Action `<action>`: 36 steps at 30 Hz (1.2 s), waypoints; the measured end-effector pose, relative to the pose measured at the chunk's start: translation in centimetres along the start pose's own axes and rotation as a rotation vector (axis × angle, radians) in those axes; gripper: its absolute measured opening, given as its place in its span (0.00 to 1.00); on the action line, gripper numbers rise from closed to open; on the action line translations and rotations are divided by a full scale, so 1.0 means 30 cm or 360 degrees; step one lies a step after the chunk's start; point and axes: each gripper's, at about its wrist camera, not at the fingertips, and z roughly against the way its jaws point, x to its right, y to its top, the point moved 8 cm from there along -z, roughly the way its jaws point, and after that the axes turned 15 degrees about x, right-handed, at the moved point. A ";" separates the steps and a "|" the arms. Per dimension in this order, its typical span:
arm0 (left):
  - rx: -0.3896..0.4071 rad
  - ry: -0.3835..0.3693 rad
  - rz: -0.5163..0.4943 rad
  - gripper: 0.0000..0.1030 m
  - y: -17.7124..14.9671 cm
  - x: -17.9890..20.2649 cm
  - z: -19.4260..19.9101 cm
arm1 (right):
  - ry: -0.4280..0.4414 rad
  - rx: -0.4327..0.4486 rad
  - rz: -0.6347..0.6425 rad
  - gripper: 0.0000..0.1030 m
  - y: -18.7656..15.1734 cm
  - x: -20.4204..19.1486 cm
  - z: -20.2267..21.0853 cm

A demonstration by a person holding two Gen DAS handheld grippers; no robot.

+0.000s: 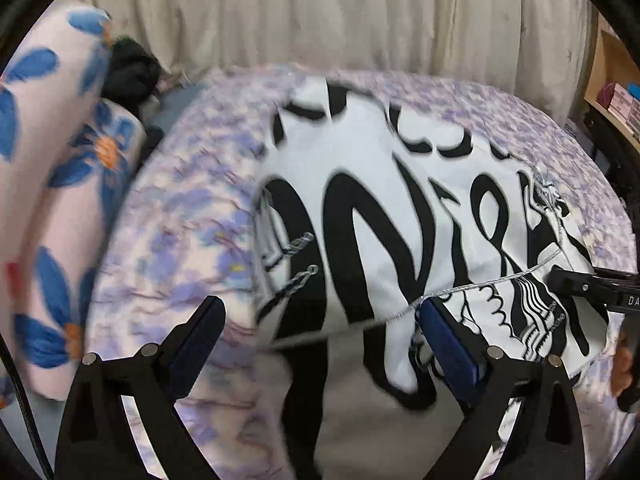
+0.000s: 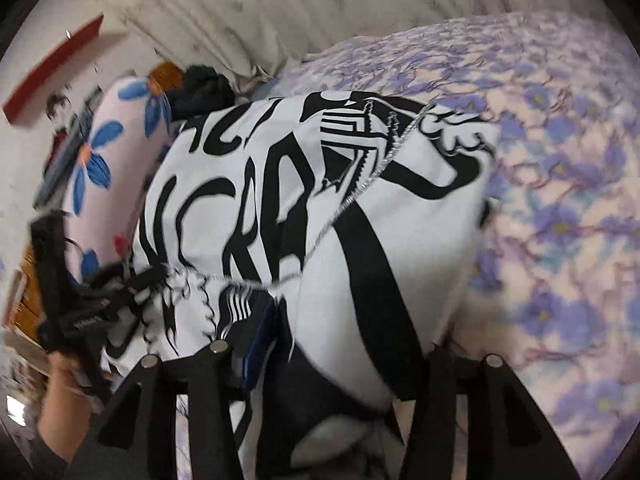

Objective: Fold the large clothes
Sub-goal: 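Carry the jacket bundle onto the cream fleece with both grippers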

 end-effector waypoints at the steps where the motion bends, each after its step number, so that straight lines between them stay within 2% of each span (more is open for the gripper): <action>1: 0.0036 0.0024 0.0008 0.95 0.013 -0.012 0.033 | -0.0030 0.0007 0.0014 0.47 0.000 -0.001 0.028; 4: 0.0137 0.0062 0.0086 0.89 0.044 -0.027 0.156 | -0.0124 0.0098 0.0070 0.47 0.013 -0.010 0.115; 5: 0.0171 0.0052 0.0110 0.80 0.048 -0.024 0.196 | -0.0171 0.0164 0.0102 0.47 0.024 -0.018 0.144; 6: 0.0190 0.0054 0.0115 0.67 0.046 -0.017 0.227 | -0.0208 0.0228 0.0145 0.47 0.033 -0.019 0.170; 7: 0.0193 0.0051 0.0115 0.60 0.043 -0.017 0.238 | -0.0267 0.0307 0.0222 0.47 0.044 -0.037 0.203; 9: 0.0174 0.0039 0.0097 0.41 0.015 0.021 0.265 | -0.0292 0.0393 0.0335 0.47 0.051 -0.083 0.235; 11: 0.0155 0.0026 0.0070 0.29 -0.012 0.064 0.267 | -0.0243 0.0396 0.0358 0.45 0.058 -0.122 0.221; 13: 0.0122 0.0054 0.0019 0.26 -0.046 0.098 0.244 | -0.0191 0.0339 0.0371 0.34 0.028 -0.155 0.185; 15: 0.0055 0.0178 -0.0053 0.23 -0.101 0.090 0.183 | -0.0237 0.0277 0.0410 0.31 -0.009 -0.159 0.129; 17: 0.0014 0.0289 -0.0076 0.22 -0.140 0.059 0.137 | -0.0389 0.0215 0.0448 0.28 -0.045 -0.103 0.073; 18: -0.0009 0.0326 -0.0039 0.22 -0.160 0.034 0.116 | -0.0439 0.0206 0.0457 0.24 -0.060 -0.075 0.056; 21: -0.0030 0.0325 0.0076 0.22 -0.183 0.011 0.095 | -0.0377 0.0190 0.0394 0.24 -0.078 -0.042 0.046; 24: -0.0012 0.0382 0.0031 0.22 -0.177 0.030 0.108 | -0.0402 0.0179 0.0422 0.24 -0.079 -0.046 0.057; 26: -0.0011 0.0382 0.0056 0.22 -0.174 0.035 0.118 | -0.0388 0.0162 0.0382 0.24 -0.076 -0.046 0.074; 28: -0.0015 0.0360 0.0119 0.27 -0.170 0.047 0.148 | -0.0370 0.0152 0.0334 0.24 -0.075 -0.048 0.109; 29: -0.0015 0.0332 0.0158 0.35 -0.167 0.058 0.174 | -0.0363 0.0146 0.0320 0.24 -0.076 -0.050 0.131; 30: -0.0015 0.0312 0.0185 0.49 -0.163 0.070 0.199 | -0.0358 0.0138 0.0313 0.24 -0.077 -0.056 0.153; 32: -0.0010 0.0288 0.0209 0.64 -0.152 0.091 0.254 | -0.0348 0.0114 0.0323 0.24 -0.091 -0.086 0.215; 36: 0.0030 0.0259 0.0187 0.67 -0.135 0.168 0.426 | -0.0292 0.0120 0.0323 0.27 -0.109 -0.151 0.387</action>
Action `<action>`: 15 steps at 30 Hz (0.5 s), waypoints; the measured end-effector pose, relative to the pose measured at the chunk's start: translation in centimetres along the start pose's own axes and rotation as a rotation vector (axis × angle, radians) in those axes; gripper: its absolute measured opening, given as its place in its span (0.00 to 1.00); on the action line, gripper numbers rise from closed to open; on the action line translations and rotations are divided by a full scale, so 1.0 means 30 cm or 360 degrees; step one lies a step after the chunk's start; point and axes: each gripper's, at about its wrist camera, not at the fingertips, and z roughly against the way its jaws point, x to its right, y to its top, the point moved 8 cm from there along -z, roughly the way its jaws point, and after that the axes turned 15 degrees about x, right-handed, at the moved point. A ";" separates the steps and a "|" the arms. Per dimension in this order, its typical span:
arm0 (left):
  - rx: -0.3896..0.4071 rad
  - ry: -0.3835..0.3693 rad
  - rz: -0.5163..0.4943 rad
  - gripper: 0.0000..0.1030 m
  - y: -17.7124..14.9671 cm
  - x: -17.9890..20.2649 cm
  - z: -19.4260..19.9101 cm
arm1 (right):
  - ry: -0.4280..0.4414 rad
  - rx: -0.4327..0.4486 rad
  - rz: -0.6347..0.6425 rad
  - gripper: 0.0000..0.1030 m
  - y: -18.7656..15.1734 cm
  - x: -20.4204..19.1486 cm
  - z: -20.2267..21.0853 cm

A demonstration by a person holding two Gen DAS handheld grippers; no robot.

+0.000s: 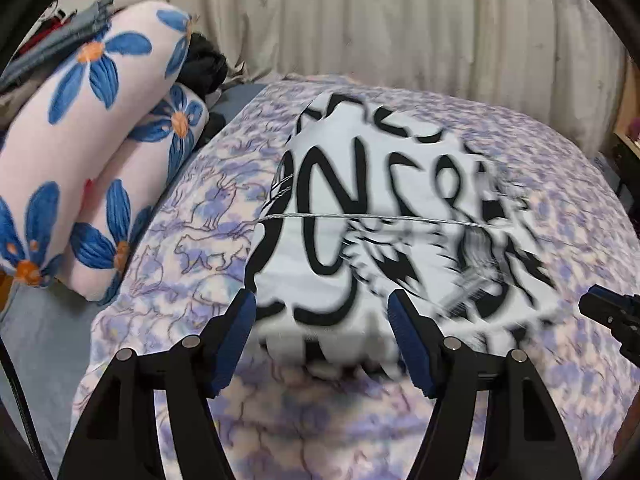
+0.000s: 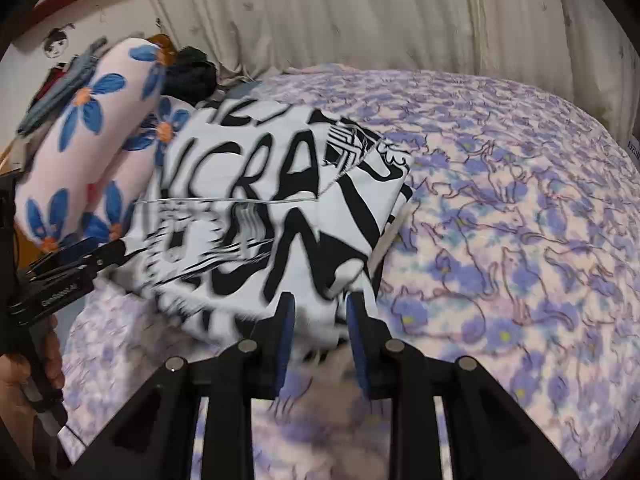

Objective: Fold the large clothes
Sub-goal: 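Carry the jacket bundle onto the cream fleece with both grippers, then open both grippers and withdraw from the stacked clothes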

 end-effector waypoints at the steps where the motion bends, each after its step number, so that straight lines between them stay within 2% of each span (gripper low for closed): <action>1: 0.0004 -0.0013 0.0010 0.70 0.004 0.009 0.045 | 0.0026 0.0005 -0.0014 0.27 0.001 -0.007 0.050; 3: 0.0012 -0.0057 0.0045 0.82 0.003 0.040 0.155 | 0.0058 0.0014 -0.0033 0.27 0.003 -0.020 0.163; 8: 0.0055 -0.0149 0.0041 0.84 0.013 0.129 0.424 | 0.0102 0.0046 -0.0004 0.27 0.000 -0.036 0.432; 15: 0.0168 -0.0236 0.0050 0.94 0.007 0.275 0.812 | 0.0125 0.0129 0.0040 0.34 -0.029 -0.001 0.822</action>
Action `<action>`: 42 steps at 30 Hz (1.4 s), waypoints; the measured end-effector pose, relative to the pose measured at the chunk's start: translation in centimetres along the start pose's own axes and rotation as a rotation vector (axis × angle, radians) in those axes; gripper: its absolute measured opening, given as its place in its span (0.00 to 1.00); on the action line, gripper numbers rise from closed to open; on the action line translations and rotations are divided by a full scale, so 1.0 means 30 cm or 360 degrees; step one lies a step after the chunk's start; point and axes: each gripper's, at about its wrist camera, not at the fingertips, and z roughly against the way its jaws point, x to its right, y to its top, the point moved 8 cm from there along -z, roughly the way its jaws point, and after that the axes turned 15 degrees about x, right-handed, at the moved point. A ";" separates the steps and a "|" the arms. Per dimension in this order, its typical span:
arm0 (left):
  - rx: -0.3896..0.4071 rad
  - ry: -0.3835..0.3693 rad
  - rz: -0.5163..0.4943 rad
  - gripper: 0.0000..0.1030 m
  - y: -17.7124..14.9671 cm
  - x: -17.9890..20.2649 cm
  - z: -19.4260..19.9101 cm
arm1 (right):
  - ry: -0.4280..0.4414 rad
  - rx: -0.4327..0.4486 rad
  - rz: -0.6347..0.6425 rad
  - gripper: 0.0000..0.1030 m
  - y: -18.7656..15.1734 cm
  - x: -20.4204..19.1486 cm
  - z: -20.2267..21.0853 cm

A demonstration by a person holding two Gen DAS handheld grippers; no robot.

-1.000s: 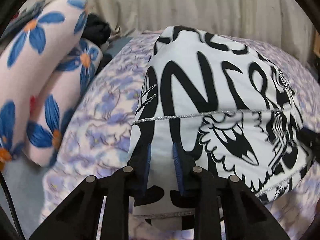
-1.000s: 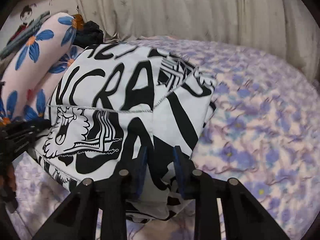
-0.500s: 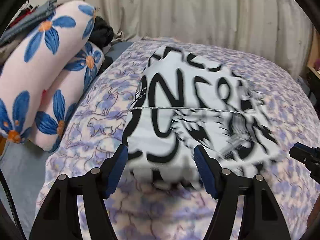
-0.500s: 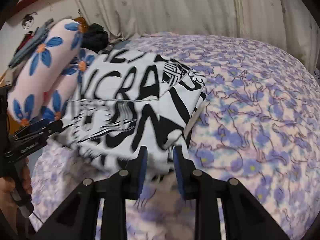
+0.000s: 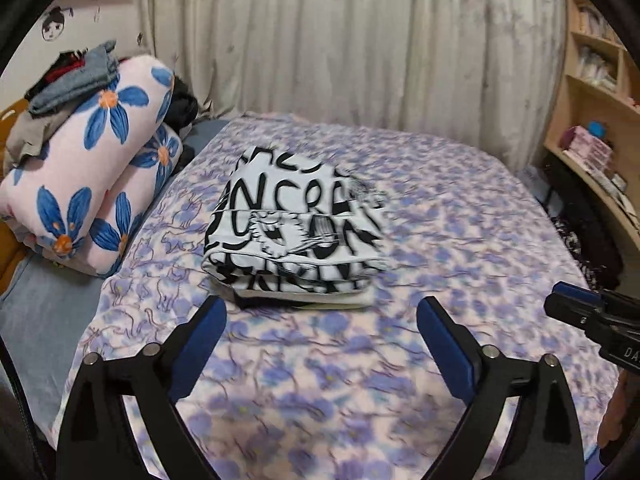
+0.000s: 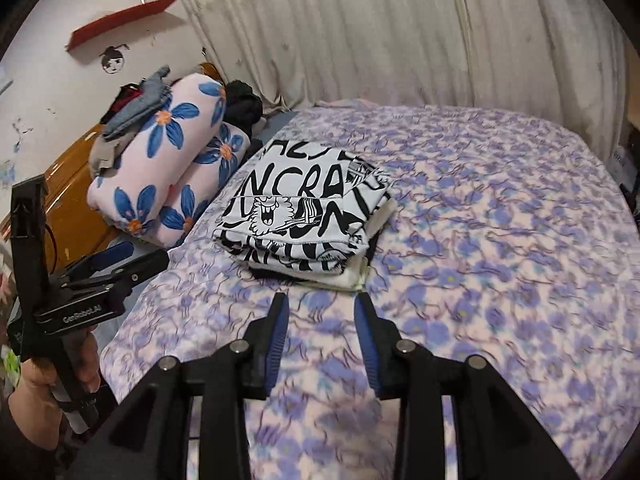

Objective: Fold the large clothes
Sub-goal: 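Open both grippers and withdraw from the stacked clothes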

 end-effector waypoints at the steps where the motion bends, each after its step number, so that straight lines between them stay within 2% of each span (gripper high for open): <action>1: 0.0016 -0.0009 -0.0009 0.94 0.001 0.035 0.053 | 0.0009 0.0008 0.0000 0.34 -0.004 0.004 0.045; 6: 0.0071 -0.0061 -0.0051 0.95 -0.020 0.177 0.238 | 0.0012 0.0049 0.0020 0.34 -0.040 0.034 0.252; 10: 0.0055 -0.0096 -0.0058 0.95 -0.070 0.268 0.342 | -0.0001 0.0048 0.0045 0.34 -0.095 0.061 0.362; 15: -0.0021 -0.0164 -0.0059 0.95 -0.177 0.354 0.423 | -0.0051 0.0067 0.0075 0.34 -0.194 0.101 0.440; 18: -0.0041 -0.0148 -0.0062 0.95 -0.250 0.379 0.440 | -0.0073 0.0072 0.0044 0.35 -0.263 0.129 0.456; 25: -0.0037 -0.0068 -0.0047 0.95 -0.431 0.406 0.400 | -0.0180 0.0123 -0.0073 0.35 -0.408 0.209 0.455; 30: -0.0020 0.0085 -0.0039 0.95 -0.520 0.424 0.333 | -0.0271 0.0097 -0.0165 0.35 -0.495 0.271 0.433; 32: -0.0014 0.0138 -0.0053 0.95 -0.549 0.436 0.310 | -0.0295 0.0091 -0.0198 0.41 -0.524 0.290 0.429; 34: -0.0026 0.0164 -0.0060 0.95 -0.579 0.452 0.290 | -0.0351 0.0111 -0.0232 0.60 -0.558 0.319 0.428; 35: -0.0034 0.0164 -0.0056 0.95 -0.593 0.462 0.282 | -0.0382 0.0124 -0.0242 0.63 -0.574 0.331 0.428; 38: -0.0088 0.0135 -0.0036 0.95 -0.654 0.499 0.255 | -0.0434 0.0112 -0.0256 0.66 -0.623 0.350 0.420; 42: -0.0199 0.0074 -0.0023 0.95 -0.738 0.549 0.228 | -0.0429 0.0055 -0.0300 0.66 -0.697 0.345 0.405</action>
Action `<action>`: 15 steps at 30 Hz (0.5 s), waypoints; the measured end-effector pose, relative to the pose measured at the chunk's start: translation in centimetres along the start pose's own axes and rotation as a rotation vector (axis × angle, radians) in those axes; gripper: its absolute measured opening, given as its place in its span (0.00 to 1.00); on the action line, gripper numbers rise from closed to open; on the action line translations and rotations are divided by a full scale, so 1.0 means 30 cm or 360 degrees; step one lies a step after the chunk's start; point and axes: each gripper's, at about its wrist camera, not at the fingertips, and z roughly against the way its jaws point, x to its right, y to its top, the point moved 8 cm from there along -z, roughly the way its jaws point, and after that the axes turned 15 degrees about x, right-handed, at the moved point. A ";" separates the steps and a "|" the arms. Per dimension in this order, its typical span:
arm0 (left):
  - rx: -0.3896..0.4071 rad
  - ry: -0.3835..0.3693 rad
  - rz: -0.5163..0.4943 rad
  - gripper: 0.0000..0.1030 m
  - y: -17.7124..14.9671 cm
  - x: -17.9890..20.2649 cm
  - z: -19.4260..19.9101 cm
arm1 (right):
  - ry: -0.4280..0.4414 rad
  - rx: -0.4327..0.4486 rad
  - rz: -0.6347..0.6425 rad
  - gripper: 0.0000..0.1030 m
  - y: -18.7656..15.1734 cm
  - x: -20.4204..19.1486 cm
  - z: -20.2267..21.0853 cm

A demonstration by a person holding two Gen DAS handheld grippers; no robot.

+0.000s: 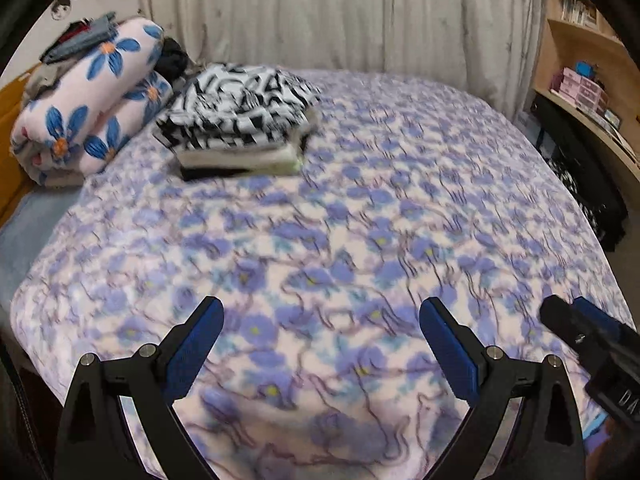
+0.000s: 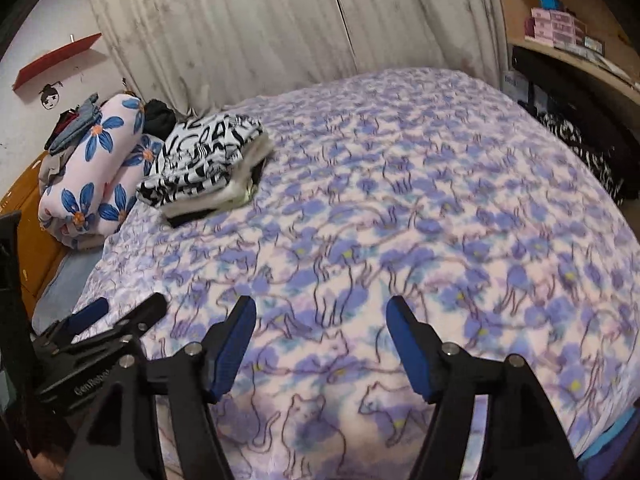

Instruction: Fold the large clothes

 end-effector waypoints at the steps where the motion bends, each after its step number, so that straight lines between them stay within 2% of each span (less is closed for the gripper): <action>1: -0.0009 -0.0009 -0.0009 0.95 -0.010 0.007 -0.001 | -0.0002 -0.0008 0.0003 0.66 -0.011 -0.002 -0.001; 7: -0.0023 -0.0027 -0.0026 0.95 -0.046 0.023 0.006 | -0.0043 0.0001 0.0044 0.68 -0.041 0.010 0.002; 15: -0.0058 -0.0026 -0.0019 0.95 -0.084 0.024 0.026 | -0.0001 -0.0047 0.0036 0.68 -0.084 -0.009 -0.004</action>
